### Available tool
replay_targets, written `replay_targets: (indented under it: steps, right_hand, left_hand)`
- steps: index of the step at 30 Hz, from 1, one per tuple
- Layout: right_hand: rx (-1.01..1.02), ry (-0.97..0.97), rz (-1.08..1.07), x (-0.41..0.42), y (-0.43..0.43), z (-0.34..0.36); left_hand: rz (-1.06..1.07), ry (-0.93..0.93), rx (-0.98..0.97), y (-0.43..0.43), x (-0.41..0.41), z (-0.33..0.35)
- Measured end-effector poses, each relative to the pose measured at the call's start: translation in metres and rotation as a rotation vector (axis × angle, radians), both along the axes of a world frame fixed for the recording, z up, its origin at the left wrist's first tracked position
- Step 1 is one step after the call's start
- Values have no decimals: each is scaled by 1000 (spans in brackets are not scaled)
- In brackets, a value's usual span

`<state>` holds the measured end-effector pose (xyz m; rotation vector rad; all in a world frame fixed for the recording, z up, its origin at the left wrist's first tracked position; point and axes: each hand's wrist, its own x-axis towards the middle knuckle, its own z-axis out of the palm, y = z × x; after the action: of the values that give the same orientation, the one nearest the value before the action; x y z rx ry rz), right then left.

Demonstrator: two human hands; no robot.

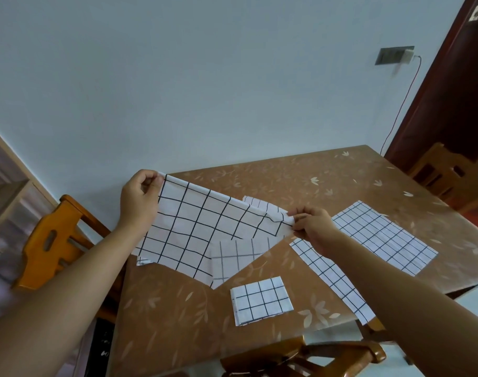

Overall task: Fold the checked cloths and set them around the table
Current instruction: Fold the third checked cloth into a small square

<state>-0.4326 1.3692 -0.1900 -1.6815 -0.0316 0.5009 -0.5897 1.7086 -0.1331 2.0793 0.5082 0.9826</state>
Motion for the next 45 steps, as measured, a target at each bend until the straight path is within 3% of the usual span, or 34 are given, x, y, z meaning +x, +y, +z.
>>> replay_targets:
  steps: [6, 17, 30, 37, 45]
  right_hand:
    - [133, 106, -77, 2, -3, -1]
    - [113, 85, -221, 4, -6, -11]
    - [218, 136, -190, -1, -15, -15]
    - [222, 256, 10, -5, -22, -28]
    - [260, 234, -72, -6, -26, -31]
  left_hand:
    - [-5, -4, -44, -3, 2, 1]
    - [-59, 13, -24, -4, 3, 0]
    - [-68, -1, -8, -11, 2, 5]
    - [-90, 13, 47, -18, 1, 8]
    - [-114, 29, 89, -23, -2, 12]
